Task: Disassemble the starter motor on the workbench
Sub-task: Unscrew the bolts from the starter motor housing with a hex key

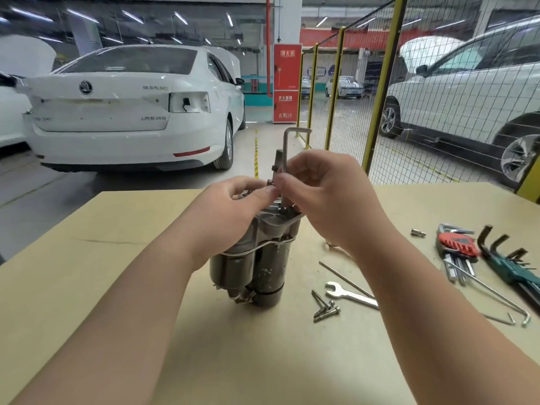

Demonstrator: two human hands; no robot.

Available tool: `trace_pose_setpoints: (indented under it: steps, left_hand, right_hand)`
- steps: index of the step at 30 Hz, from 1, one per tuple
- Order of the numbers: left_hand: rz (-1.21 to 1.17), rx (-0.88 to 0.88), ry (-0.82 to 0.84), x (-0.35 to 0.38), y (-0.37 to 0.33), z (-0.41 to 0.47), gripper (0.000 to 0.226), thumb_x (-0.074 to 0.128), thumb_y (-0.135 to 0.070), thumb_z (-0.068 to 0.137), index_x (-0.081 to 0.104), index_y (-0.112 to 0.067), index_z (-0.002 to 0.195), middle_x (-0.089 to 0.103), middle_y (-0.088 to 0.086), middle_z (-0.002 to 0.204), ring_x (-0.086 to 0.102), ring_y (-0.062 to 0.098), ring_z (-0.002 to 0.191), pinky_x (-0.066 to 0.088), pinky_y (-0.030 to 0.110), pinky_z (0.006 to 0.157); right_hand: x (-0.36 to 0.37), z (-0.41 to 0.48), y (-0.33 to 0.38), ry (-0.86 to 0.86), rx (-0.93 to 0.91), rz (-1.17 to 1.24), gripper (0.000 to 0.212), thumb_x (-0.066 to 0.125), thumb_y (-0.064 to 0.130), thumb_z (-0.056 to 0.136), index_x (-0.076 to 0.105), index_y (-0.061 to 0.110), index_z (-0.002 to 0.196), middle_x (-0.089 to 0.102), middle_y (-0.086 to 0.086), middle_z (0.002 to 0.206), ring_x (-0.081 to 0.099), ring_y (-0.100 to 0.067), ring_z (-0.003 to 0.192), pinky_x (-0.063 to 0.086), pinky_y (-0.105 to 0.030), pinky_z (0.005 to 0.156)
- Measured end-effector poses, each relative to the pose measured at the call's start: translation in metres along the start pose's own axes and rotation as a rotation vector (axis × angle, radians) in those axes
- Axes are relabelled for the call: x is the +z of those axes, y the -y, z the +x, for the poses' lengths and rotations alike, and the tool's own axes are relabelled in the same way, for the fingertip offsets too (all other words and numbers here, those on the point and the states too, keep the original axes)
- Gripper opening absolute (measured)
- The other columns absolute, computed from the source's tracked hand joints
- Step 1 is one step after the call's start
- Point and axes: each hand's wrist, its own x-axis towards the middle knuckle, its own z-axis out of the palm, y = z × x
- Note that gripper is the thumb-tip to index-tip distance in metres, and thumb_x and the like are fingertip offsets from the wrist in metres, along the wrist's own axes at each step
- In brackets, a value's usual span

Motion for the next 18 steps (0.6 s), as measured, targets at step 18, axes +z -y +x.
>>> trace_pose_setpoints:
  steps: [18]
  left_hand:
    - [0.063,0.005,-0.100,0.013,-0.008,-0.001,0.012,0.057,-0.037,0.089,0.065,-0.046,0.087,0.066,-0.022,0.093,0.063,-0.004,0.076,0.043,0.020,0.064]
  right_hand:
    - [-0.046,0.003,0.011,0.241,0.059,-0.339,0.017,0.052,0.024,0.095,0.069,0.024,0.097,0.053,0.020,0.059,0.053,0.011,0.055,0.039,-0.007,0.049]
